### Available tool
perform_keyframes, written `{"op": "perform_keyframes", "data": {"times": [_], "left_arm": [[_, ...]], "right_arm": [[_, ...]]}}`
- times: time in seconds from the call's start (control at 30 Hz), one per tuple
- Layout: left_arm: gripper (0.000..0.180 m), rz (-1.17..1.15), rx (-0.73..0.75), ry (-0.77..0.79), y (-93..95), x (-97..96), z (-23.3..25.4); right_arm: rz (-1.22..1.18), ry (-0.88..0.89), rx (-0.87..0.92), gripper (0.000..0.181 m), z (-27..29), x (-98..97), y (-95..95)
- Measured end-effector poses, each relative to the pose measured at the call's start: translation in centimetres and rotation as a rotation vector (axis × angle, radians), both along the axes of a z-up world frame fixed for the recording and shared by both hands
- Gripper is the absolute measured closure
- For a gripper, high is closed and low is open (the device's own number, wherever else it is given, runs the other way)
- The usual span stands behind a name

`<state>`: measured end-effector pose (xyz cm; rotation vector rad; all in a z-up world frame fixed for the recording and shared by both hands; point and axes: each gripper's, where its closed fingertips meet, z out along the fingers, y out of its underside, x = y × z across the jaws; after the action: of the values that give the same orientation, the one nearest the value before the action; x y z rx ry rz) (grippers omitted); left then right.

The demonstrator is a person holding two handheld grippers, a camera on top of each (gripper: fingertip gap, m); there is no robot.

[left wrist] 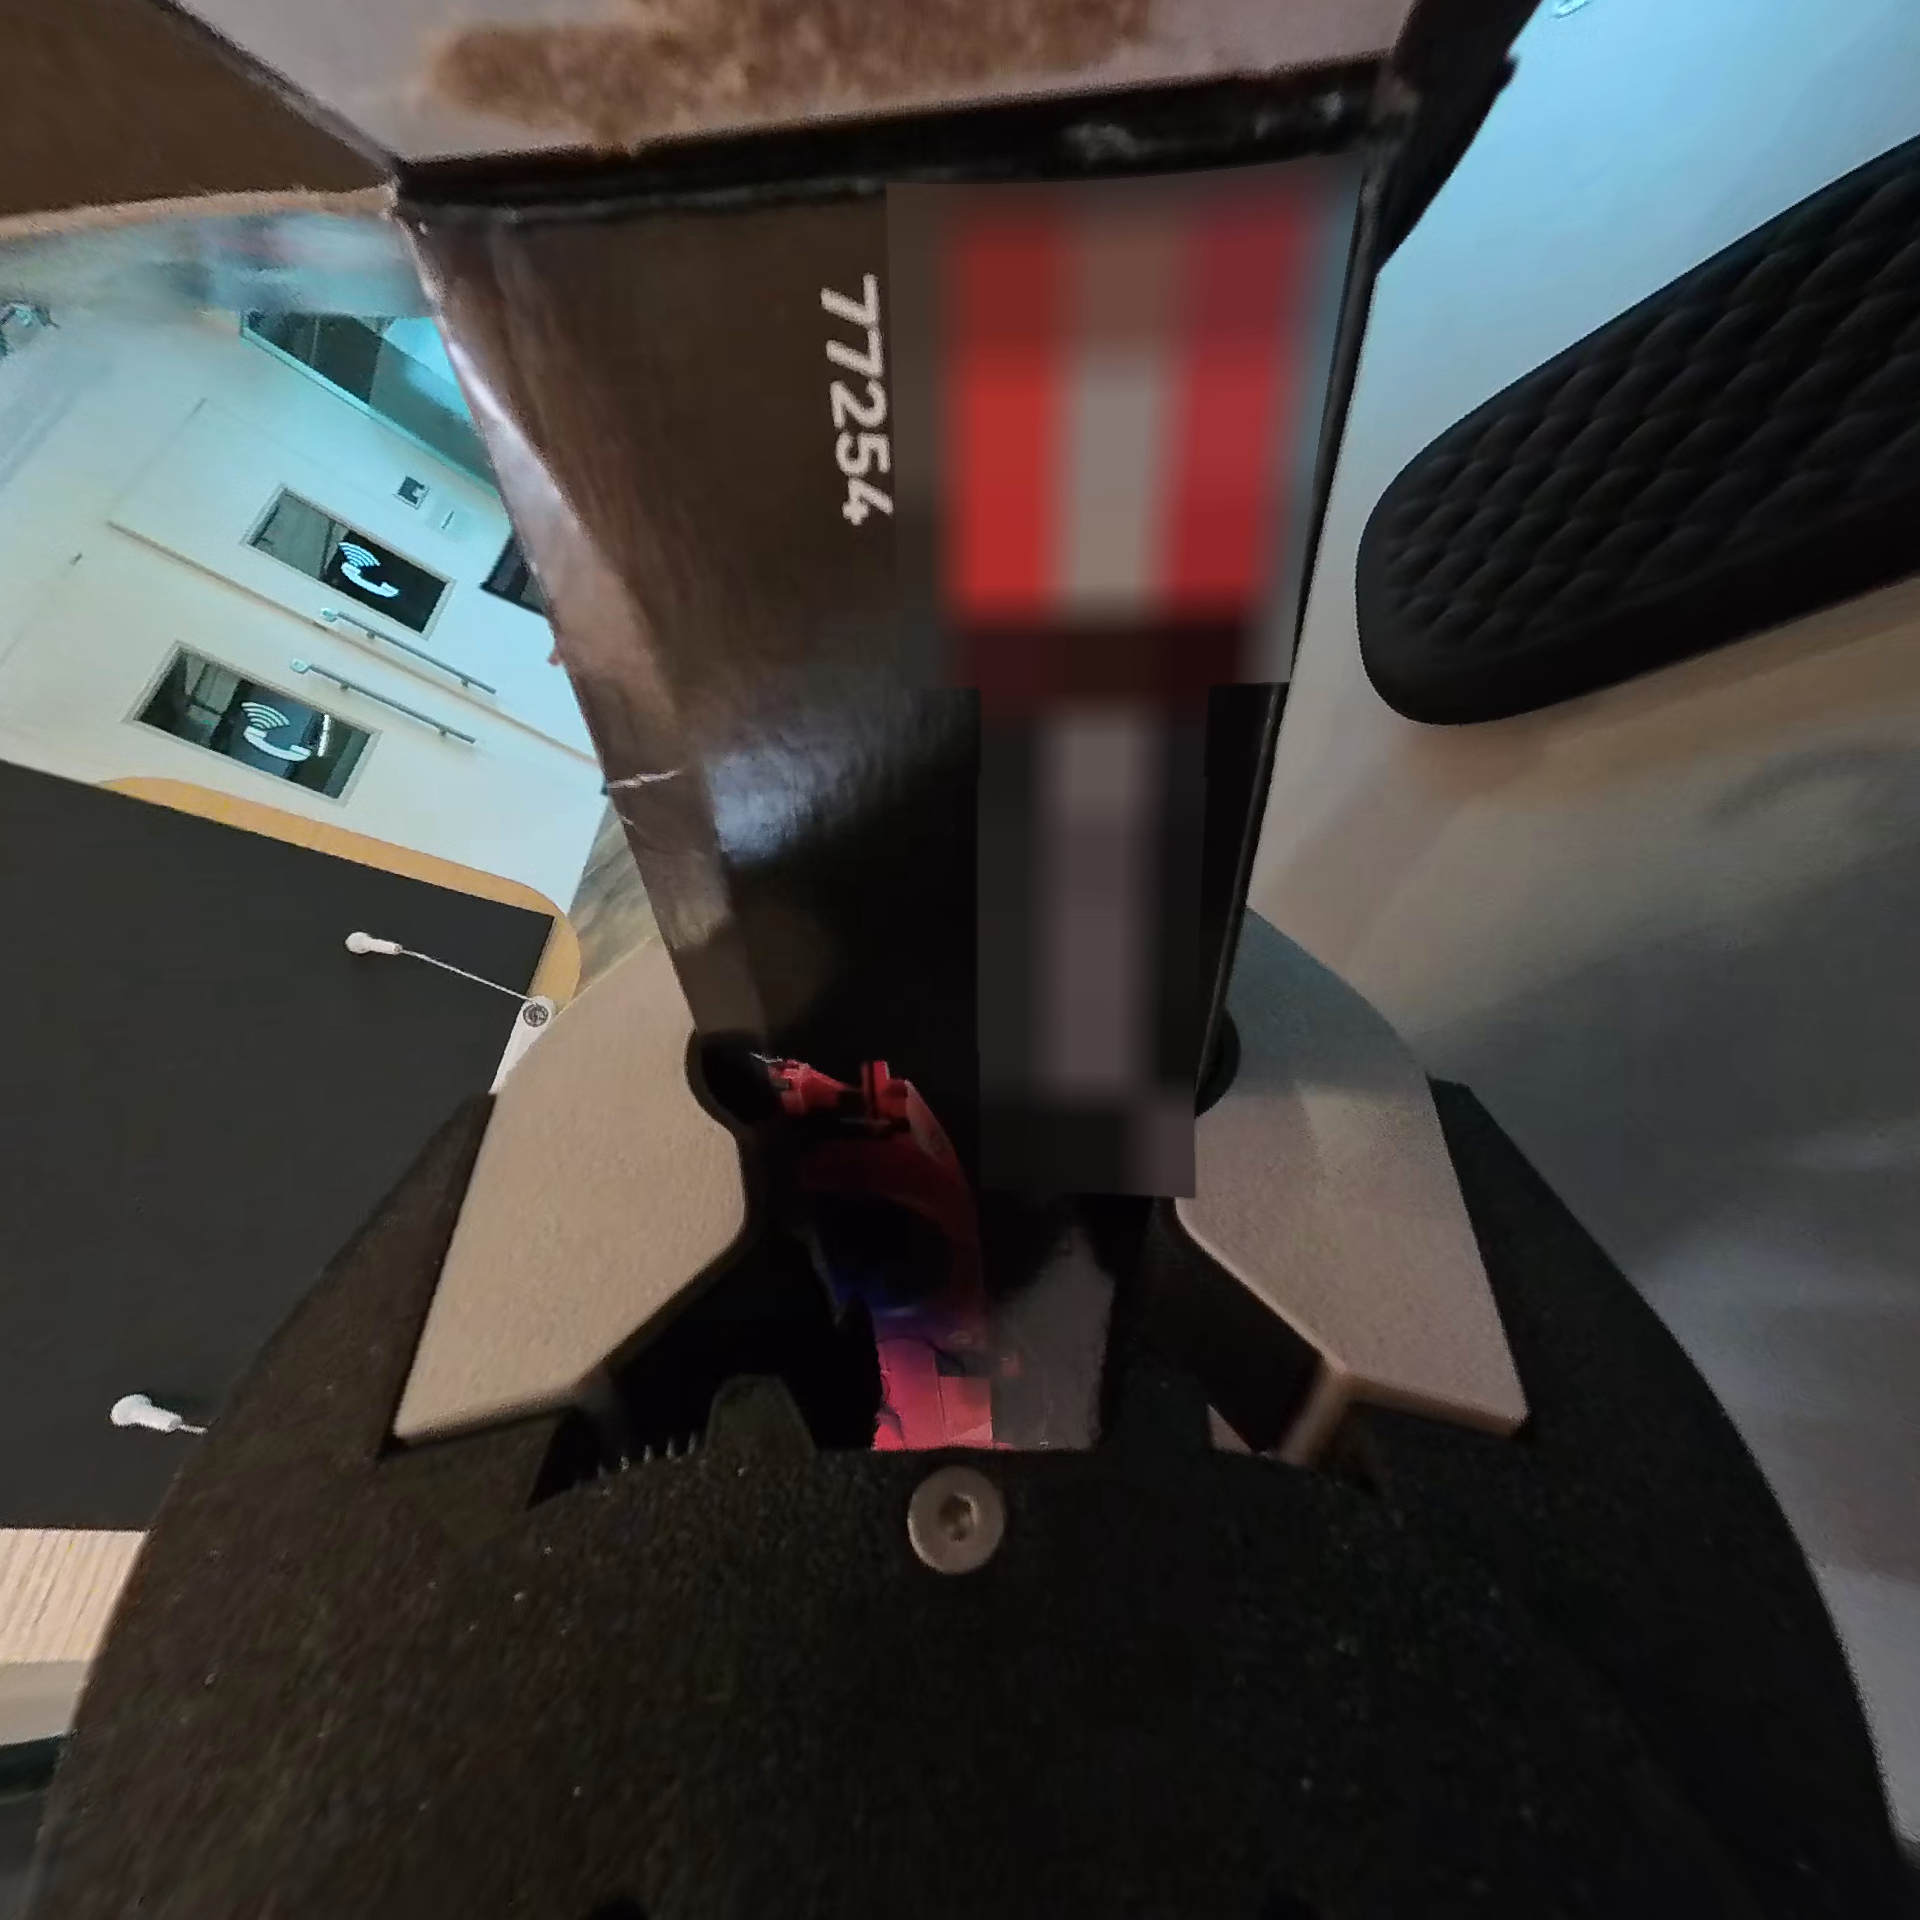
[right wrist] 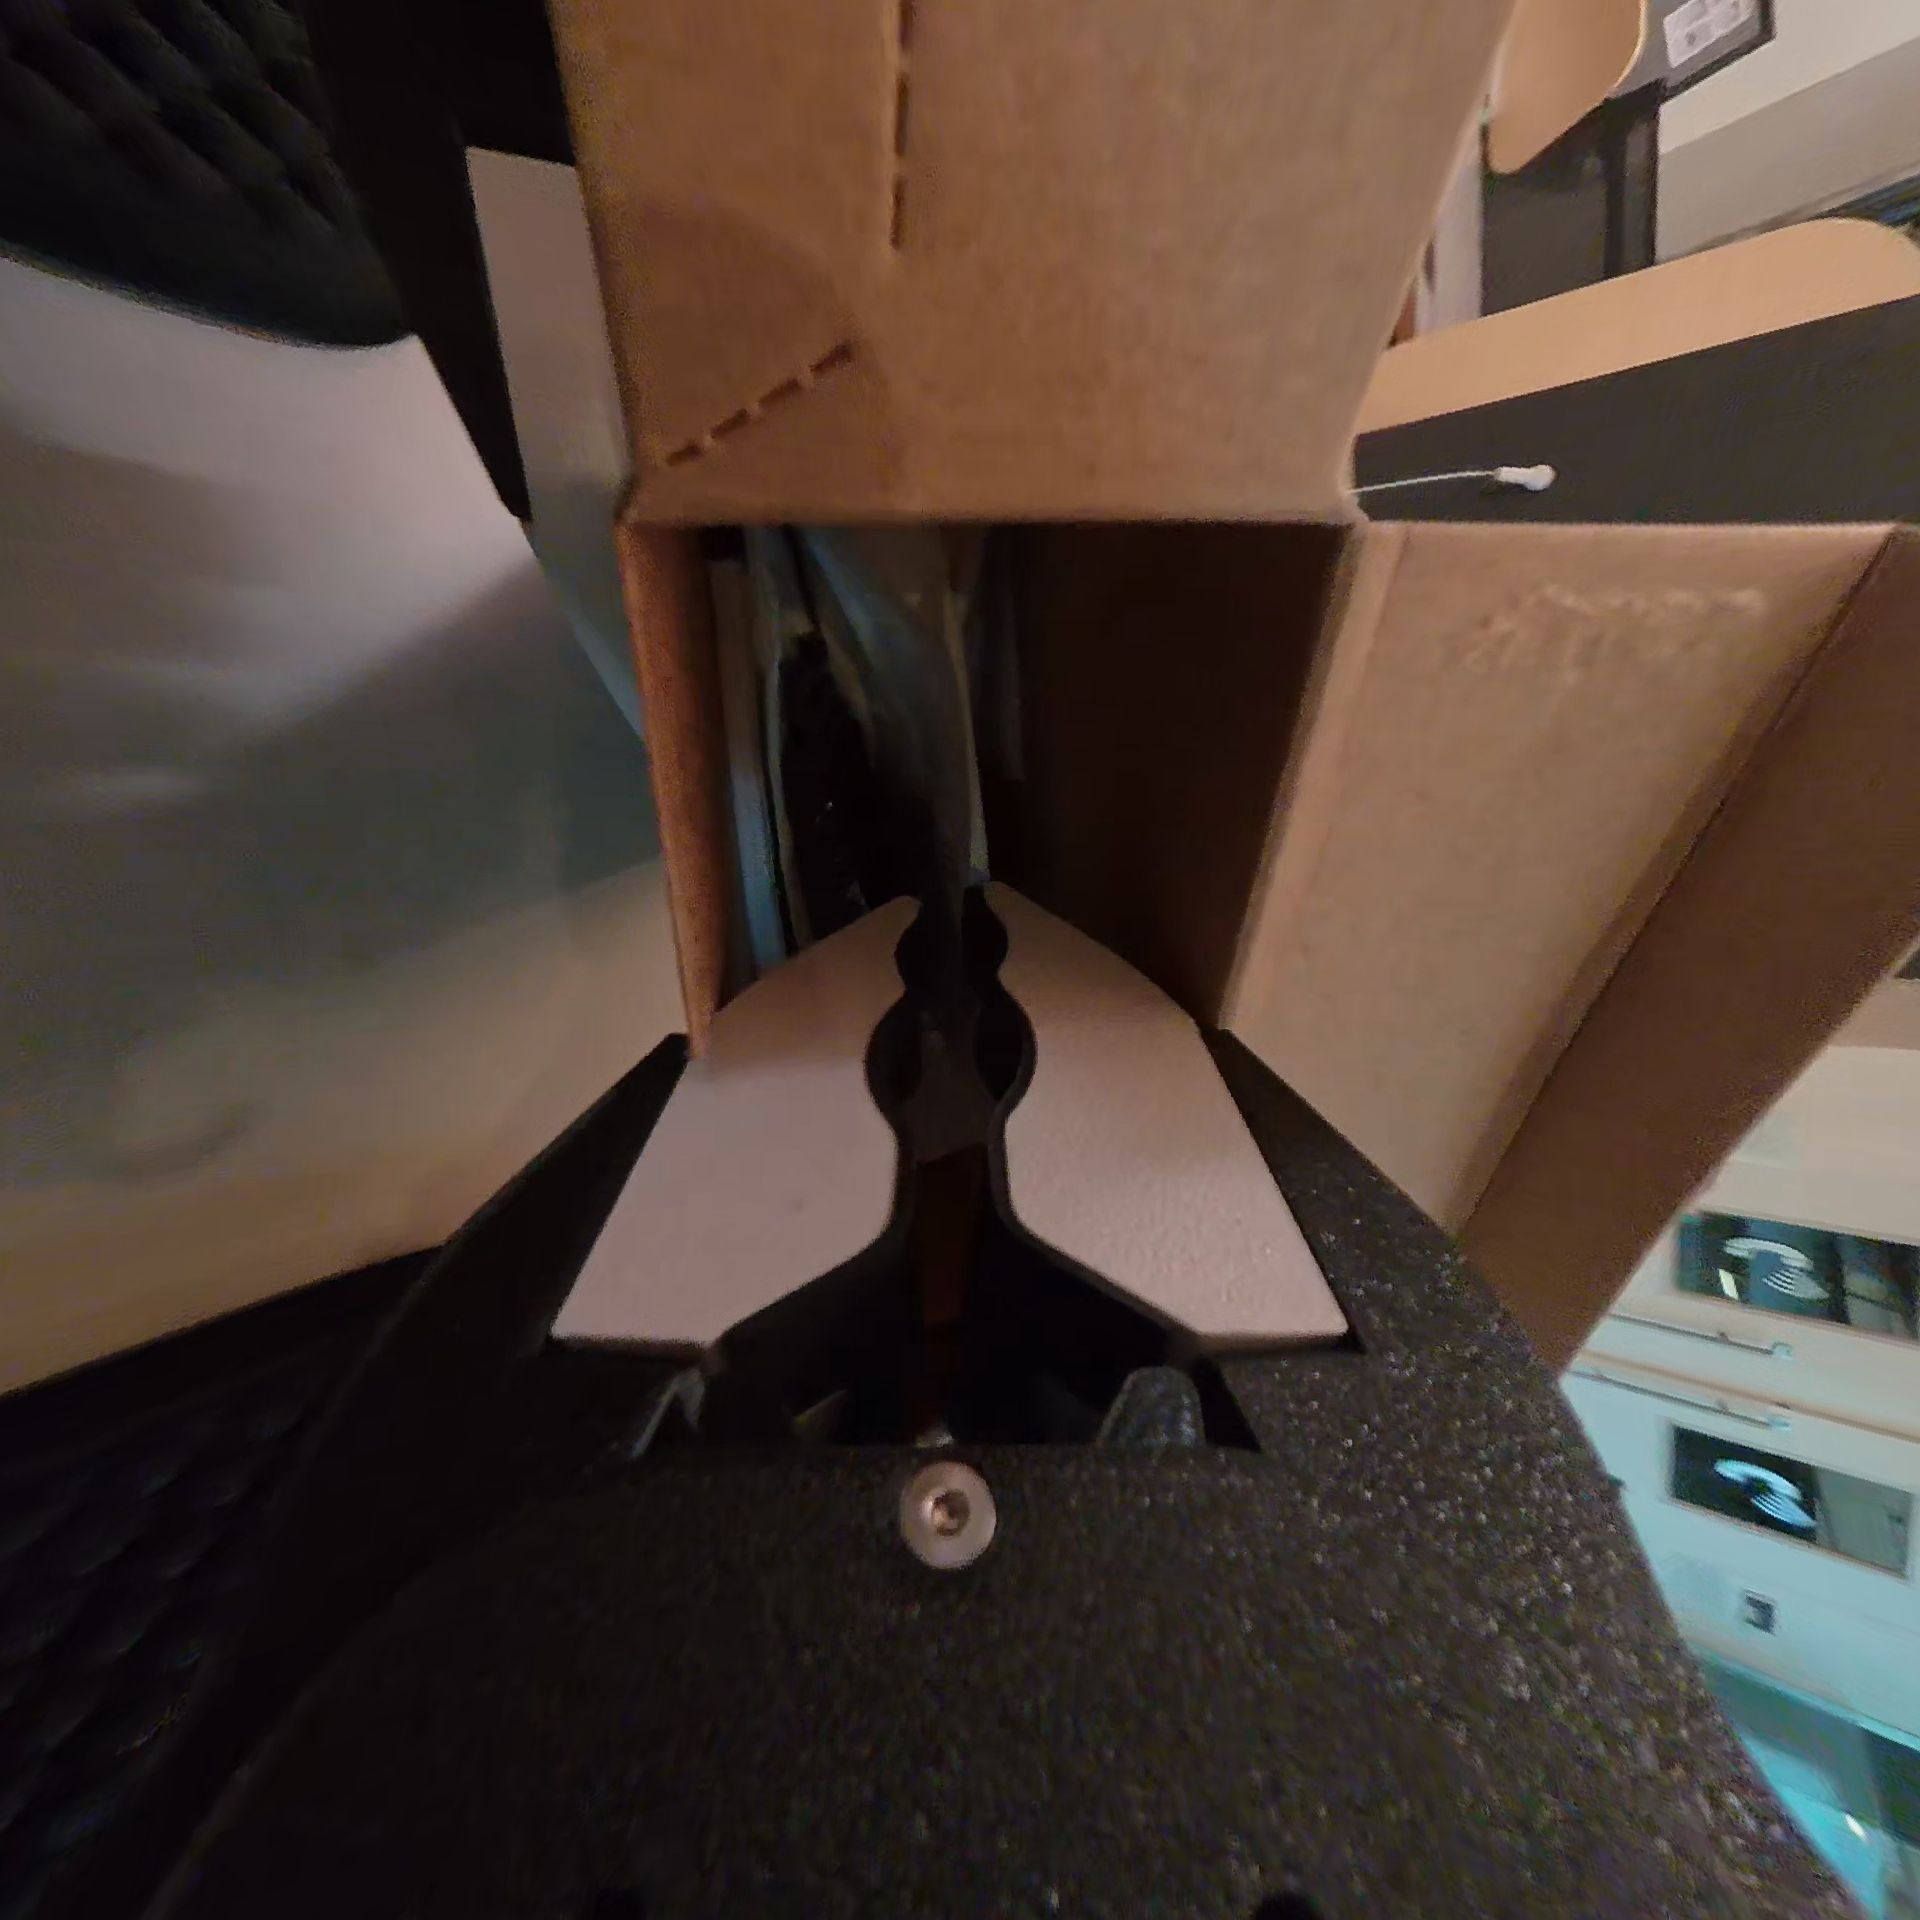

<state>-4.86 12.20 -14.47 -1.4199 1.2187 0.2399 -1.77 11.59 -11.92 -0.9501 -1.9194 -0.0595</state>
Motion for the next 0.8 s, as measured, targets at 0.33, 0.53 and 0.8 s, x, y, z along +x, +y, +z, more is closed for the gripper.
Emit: {"op": "perform_keyframes", "data": {"times": [0.33, 0.53, 0.8], "left_arm": [[0.094, 0.000, 0.018, 0.055, -0.2, 0.8, -0.5], [0.095, -0.023, 0.001, 0.060, 0.0, 1.6, -0.6], [0.096, 0.038, 0.069, -0.011, -0.3, 1.3, -0.3]], "right_arm": [[0.063, 0.019, 0.135, 0.177, -0.3, 0.1, -0.7], [0.044, 0.026, 0.075, 0.174, -0.5, 0.6, -0.2], [0.026, 0.222, -0.262, 0.181, 0.4, 1.7, -0.4]]}}
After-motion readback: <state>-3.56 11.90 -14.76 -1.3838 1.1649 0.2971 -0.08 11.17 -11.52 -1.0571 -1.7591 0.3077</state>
